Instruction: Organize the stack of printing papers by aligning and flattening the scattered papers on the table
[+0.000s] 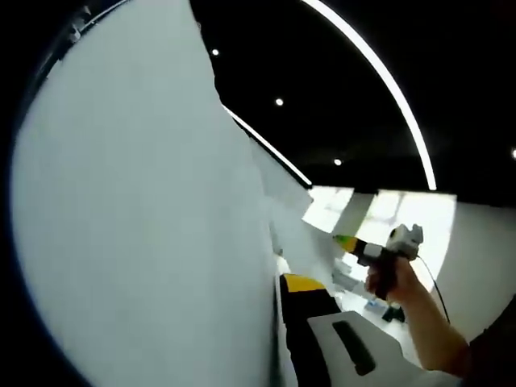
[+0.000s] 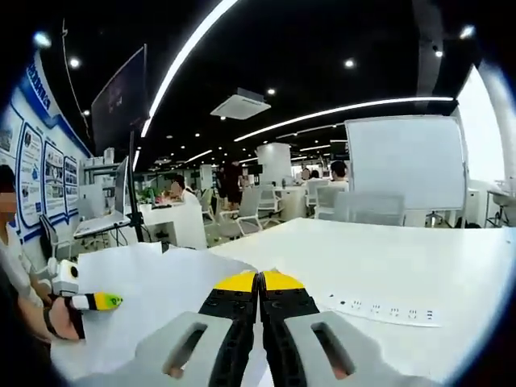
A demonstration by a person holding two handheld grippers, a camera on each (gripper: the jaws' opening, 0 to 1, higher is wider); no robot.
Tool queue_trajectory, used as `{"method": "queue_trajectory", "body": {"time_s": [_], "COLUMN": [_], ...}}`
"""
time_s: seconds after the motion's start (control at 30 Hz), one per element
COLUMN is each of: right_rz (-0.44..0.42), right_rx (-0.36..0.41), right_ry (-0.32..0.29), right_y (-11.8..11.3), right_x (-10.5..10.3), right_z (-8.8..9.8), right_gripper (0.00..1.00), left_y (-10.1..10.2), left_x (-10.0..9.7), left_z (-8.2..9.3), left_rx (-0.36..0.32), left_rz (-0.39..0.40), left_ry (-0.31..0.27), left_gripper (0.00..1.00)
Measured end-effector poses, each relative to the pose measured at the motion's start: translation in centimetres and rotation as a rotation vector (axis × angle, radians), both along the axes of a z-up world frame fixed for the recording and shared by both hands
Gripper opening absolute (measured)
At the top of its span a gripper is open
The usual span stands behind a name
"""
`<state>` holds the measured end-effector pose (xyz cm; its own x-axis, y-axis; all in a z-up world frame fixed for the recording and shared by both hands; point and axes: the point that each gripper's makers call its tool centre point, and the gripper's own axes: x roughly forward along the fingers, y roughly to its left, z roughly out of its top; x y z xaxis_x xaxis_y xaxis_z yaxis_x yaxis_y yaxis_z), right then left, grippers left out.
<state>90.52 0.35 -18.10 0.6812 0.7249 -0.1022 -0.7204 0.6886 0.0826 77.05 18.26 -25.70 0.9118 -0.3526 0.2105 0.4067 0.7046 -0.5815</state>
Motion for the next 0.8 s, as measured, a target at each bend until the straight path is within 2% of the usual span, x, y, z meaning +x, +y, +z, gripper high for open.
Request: {"method": "queue_trajectory", "body": {"time_s": [0.13,0.4,0.8], "right_rz": [-0.004,-0.024,-0.009], "right_rx": [0.000,0.022,0.015], "right_ry": [-0.003,-0.019,-0.046], "right_y": [-0.1,-0.7,0.5], "right_x": [0.0,0.3,-0.1], "right_z": [0.1,0.5,0.6], "right_gripper": [0.00,0.00,0.00], "left_y": [-0.7,-0.6,-0.3], "left_x": [-0.3,-0.2,-0.2], "left_z": [0.1,0.1,0.1], "left_rx": [-0.003,-0.008,-0.006], "left_rz": [-0.007,-0.014,-0.016], "left_ry": [-0.003,-0.006,-0.010], "left_gripper": [0.08,0.08,0.08]}}
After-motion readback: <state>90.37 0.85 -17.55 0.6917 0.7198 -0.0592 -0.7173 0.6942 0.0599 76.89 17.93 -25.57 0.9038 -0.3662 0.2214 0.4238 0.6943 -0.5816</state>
